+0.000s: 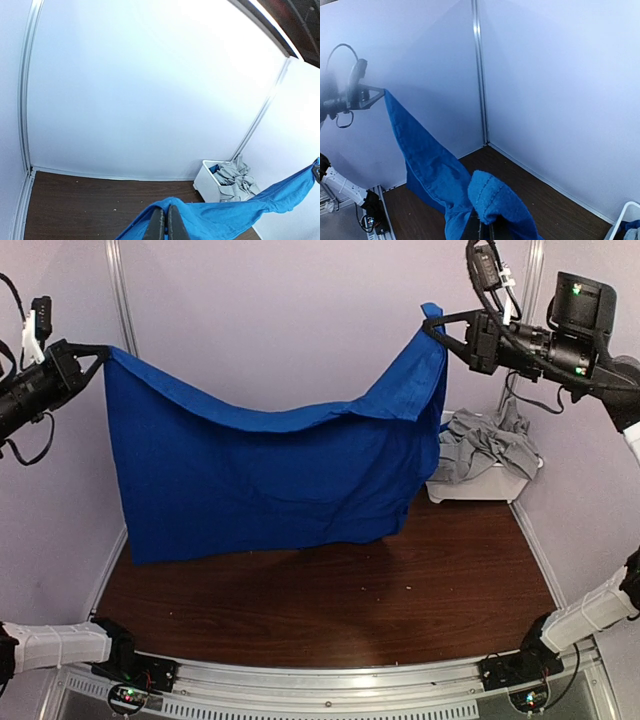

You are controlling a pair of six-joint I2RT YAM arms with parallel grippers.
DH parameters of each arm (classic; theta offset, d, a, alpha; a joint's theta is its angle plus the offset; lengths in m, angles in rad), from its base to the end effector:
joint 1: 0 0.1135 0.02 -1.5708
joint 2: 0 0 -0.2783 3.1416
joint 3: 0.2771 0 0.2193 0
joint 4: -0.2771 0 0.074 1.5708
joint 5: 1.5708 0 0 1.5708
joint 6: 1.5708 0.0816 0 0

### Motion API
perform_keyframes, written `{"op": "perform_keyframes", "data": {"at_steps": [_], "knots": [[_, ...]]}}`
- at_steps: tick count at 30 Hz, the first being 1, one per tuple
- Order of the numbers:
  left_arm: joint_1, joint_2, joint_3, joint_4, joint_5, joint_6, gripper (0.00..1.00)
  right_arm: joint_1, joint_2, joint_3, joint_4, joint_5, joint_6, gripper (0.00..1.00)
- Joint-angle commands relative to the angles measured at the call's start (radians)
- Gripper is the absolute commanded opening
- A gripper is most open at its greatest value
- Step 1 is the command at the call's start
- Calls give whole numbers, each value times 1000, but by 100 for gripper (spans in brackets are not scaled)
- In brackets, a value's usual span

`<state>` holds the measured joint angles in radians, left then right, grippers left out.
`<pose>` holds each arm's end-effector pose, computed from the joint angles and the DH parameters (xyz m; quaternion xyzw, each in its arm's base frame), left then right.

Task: Fold and stack the mixed laundry pile
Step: Flatten out the crumpled T-shirt at the center of the board.

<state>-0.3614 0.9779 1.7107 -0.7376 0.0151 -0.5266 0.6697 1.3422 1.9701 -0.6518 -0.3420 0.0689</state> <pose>0.1275 -0.0495 0.5293 -0.0532 0.7068 -0.3078 0.6347 0.1737 0.1724 0.5534 -0.3222 0.6383 0.3620 0.5981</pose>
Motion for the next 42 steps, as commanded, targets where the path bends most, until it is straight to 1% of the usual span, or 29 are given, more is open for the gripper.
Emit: {"op": "perform_keyframes", "data": {"at_steps": [1,7,9,12,15,18,20,22,25,26,29,31,34,37,40,42], "knots": [[7,-71,63,-11,126,44,0,127,-94,47,-25,-28,-27,0],[7,-136,129,-34,223,37,0,289,-168,62,7,-42,21,0],[7,-138,170,-34,244,23,0,312,-176,78,24,-46,32,0],[7,-115,224,-34,247,12,0,314,-163,138,49,-59,40,0],[6,-87,251,-31,184,10,0,314,-114,238,37,42,-1,0],[7,-52,225,-28,72,-1,0,312,-73,269,34,272,-86,0],[7,-29,163,-26,4,-14,0,295,-46,237,56,400,-138,0],[7,-19,55,4,-49,-40,0,226,-15,170,76,434,-138,0],[7,-29,-151,80,-106,-73,0,44,6,-2,135,348,-72,0],[7,-33,-242,106,-127,-76,0,7,9,-84,172,322,-69,0],[9,-41,-433,160,-220,-83,0,-56,34,-304,285,267,-12,0],[17,-39,-559,213,-243,-96,0,-72,82,-408,338,243,1,0],[57,-7,-717,291,-243,-131,0,-78,175,-514,413,250,3,0],[122,48,-843,409,-193,-145,0,-85,258,-561,480,278,5,0],[189,143,-908,524,-114,-165,0,-97,349,-552,514,305,3,0],[211,208,-917,575,-87,-166,0,-108,407,-524,520,314,7,0]]}}
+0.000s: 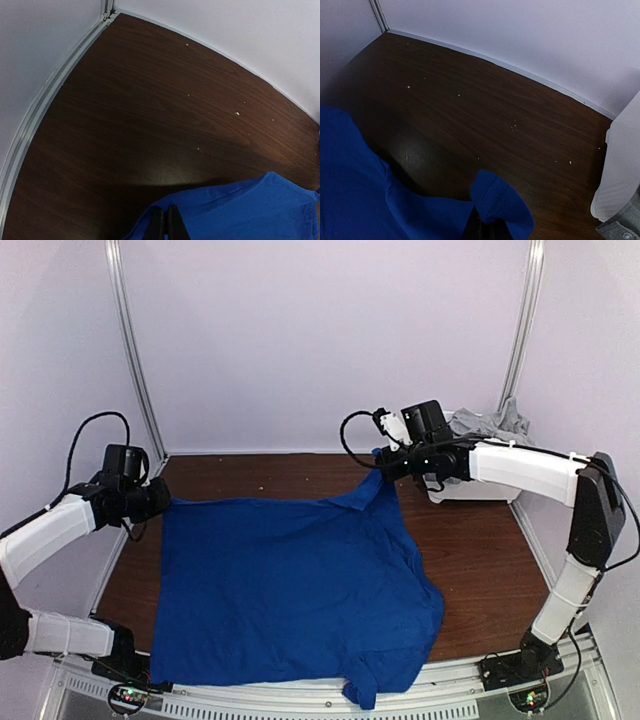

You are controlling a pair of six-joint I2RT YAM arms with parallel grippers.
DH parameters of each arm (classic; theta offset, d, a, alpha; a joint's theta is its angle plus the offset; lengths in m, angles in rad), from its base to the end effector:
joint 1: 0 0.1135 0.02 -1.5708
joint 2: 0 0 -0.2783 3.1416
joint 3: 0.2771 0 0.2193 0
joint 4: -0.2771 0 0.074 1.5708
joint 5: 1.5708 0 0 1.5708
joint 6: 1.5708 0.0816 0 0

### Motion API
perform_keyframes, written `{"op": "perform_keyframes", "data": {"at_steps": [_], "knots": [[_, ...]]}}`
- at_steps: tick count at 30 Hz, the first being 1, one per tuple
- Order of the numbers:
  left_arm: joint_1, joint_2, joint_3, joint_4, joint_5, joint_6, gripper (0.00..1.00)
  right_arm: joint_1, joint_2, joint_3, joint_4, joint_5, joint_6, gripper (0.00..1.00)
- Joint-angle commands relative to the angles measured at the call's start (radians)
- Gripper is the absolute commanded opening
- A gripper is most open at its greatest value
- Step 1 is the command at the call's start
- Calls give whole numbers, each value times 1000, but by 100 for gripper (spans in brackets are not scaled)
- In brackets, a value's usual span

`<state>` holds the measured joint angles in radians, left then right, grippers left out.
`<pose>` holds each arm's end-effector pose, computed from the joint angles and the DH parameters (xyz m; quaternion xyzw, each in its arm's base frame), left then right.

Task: Fold and stack the mixed laundry pile
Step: Flatten out the crumpled T-shirt at the center of the board.

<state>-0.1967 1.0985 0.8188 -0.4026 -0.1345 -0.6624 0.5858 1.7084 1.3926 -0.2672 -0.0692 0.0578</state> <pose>0.2305 -0.0348 0.2631 -0.2360 0.8699 -0.1234 0.4151 0.3361 0.2297 0.2951 -0.2454 0.8452 0.1787 0.4398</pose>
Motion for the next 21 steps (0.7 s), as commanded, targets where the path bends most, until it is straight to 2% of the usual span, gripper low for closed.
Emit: {"op": "perform_keyframes", "data": {"at_steps": [1,8,14,15,16,18,19,20,21], "knots": [[57,119,-19,257,60,-29,0,-29,74,71,139,50,17,0],[146,397,120,367,128,-20,0,-63,354,330,120,125,8,0],[209,660,289,432,218,-43,0,-84,692,772,-25,217,3,0],[220,697,320,431,229,-49,0,-89,747,857,-69,231,9,5],[229,733,352,429,247,-53,0,-96,793,957,-100,229,15,20],[249,802,420,413,280,-55,2,-105,842,1040,-138,199,28,60],[258,826,452,380,283,-53,8,-109,838,1044,-142,181,38,71],[266,836,471,365,280,-48,15,-113,817,1024,-138,149,41,77],[272,829,480,360,276,-41,28,-114,783,990,-127,117,42,84]]}}
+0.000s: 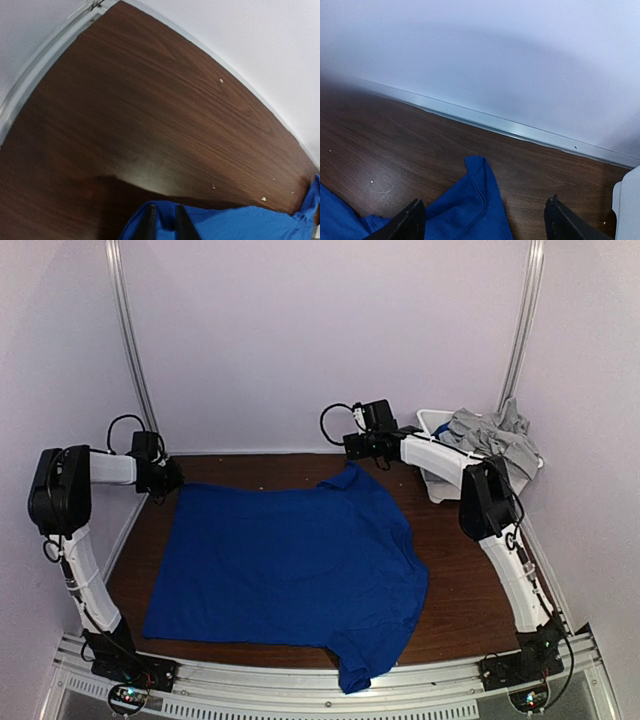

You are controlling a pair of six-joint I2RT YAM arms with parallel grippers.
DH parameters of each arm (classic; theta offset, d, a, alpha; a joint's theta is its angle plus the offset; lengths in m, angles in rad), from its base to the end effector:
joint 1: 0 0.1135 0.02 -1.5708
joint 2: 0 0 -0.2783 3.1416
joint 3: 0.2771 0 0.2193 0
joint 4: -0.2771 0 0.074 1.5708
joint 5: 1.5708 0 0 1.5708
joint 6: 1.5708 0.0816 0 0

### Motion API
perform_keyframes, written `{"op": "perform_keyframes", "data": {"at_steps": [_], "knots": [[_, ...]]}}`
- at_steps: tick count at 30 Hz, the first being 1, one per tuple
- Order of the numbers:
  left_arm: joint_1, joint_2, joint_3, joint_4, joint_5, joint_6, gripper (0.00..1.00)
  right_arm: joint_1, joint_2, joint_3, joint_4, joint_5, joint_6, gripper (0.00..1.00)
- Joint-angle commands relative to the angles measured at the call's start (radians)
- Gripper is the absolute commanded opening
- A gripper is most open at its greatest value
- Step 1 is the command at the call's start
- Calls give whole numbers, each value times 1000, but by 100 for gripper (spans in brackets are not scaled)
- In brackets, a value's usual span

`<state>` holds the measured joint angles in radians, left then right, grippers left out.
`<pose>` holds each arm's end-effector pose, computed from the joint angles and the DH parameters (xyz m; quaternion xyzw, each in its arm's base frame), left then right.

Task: Fold and stack the mixed laundry pile
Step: Flatten out the crumpled T-shirt at the center of the board, then smooth out the flattened T-shirt at the center of the board.

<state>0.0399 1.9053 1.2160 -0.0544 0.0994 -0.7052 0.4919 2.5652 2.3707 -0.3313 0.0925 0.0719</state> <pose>0.4265 0.0089 0.1834 -0.3143 0.8591 -0.1741 0.3645 0.5379 0.2796 0.2053 -0.1579 0.8514 0.1002 0.4900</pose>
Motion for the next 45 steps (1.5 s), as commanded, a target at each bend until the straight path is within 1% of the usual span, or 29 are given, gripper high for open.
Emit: {"op": "perform_keyframes", "data": {"at_steps": [1,2,3,4,6,8,11,14,16,18,21,22,24,26,30,33,37,39,43,45], "knots": [[39,6,85,11,31,13,45,-21,-126,-28,-53,-78,25,94],[40,-16,85,6,11,24,57,-22,-172,-68,-49,-139,19,97],[40,-39,88,-10,-5,36,67,-20,-222,-110,-44,-171,17,99],[39,-62,91,-24,-1,56,72,-22,-270,-162,-35,-203,15,99],[35,-102,82,-37,17,79,78,-23,-373,-275,-18,-255,12,98],[20,-134,56,-20,78,107,79,-23,-466,-403,7,-289,17,95],[-35,-146,44,-9,173,190,79,-24,-569,-574,24,-309,34,89],[-163,-118,86,-20,200,283,80,-24,-639,-710,24,-323,52,83],[-260,-74,152,-47,190,357,81,-24,-675,-788,27,-326,64,77],[-339,-7,250,-103,148,428,82,-26,-709,-854,17,-320,75,71],[-430,119,417,-185,98,513,84,-26,-761,-967,36,-315,91,63],[-457,164,472,-206,86,537,86,-26,-772,-1009,41,-316,95,60],[-507,258,588,-250,44,579,92,-26,-782,-1053,43,-311,111,54],[-554,366,701,-289,-14,623,93,-25,-785,-1094,55,-302,131,47],[-630,535,904,-350,-145,693,97,-29,-764,-1145,92,-298,161,40],[-666,618,1004,-353,-202,744,98,-29,-754,-1168,115,-315,179,35],[-703,696,1091,-325,-266,801,98,-30,-748,-1208,149,-342,198,31],[-715,735,1146,-319,-258,827,98,-29,-739,-1226,166,-360,205,29],[-726,844,1312,-352,-292,855,98,-29,-710,-1239,169,-356,207,27],[-726,873,1355,-354,-294,861,98,-29,-699,-1244,174,-350,207,27]]}}
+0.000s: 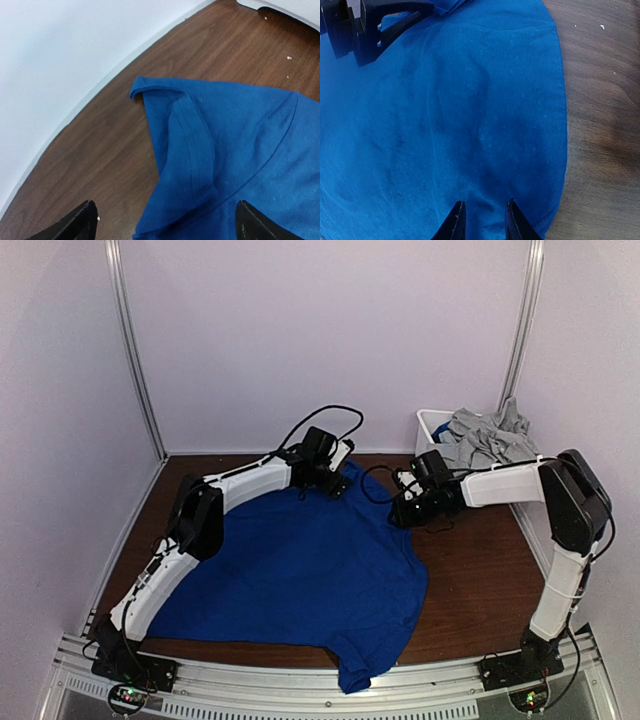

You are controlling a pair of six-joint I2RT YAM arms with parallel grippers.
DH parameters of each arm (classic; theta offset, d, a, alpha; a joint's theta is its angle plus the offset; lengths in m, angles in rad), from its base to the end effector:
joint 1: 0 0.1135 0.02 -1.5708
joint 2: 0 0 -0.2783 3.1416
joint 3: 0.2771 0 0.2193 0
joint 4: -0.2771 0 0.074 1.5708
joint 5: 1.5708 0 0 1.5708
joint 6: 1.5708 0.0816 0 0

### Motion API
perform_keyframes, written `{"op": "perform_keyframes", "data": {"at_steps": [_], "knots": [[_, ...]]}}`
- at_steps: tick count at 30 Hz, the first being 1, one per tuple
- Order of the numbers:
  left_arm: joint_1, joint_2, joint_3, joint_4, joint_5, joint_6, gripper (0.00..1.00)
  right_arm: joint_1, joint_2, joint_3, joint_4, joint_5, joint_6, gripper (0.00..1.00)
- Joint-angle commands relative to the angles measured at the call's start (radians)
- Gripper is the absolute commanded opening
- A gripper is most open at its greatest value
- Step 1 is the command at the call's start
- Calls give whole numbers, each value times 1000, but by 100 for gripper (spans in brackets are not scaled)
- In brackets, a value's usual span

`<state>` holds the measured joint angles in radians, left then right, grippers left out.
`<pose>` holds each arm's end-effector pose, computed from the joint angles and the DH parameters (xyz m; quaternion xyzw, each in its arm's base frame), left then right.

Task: Fold and stack the mixed laundry pile
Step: Smooth out the flattened T-shirt at the center of the board.

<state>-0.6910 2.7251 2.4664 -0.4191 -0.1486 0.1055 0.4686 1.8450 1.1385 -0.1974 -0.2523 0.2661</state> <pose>0.4811 -0.3822 0.1331 0.3193 0.8415 -0.0602 0.4316 0.3382 0.1940 0.1699 -0.1357 0.9284 0.2276 0.2603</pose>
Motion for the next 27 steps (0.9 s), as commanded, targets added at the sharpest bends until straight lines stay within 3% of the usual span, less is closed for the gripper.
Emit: {"op": "perform_keyframes", "data": {"at_steps": [1,7,12,17,20,27], "knots": [[4,57,105,19,-42,57,98,-5,27,-11,39,-4,13,27],[-4,65,113,-6,-13,111,98,-6,50,-8,34,-2,17,25],[-27,107,139,-50,-166,238,98,-5,52,-15,38,-4,18,25],[-21,129,134,9,-302,294,98,-5,59,-26,24,5,19,23],[17,131,157,35,-339,235,98,-6,59,-41,6,35,16,22],[169,91,162,46,-273,6,95,-6,79,-66,-48,105,1,18]]}}
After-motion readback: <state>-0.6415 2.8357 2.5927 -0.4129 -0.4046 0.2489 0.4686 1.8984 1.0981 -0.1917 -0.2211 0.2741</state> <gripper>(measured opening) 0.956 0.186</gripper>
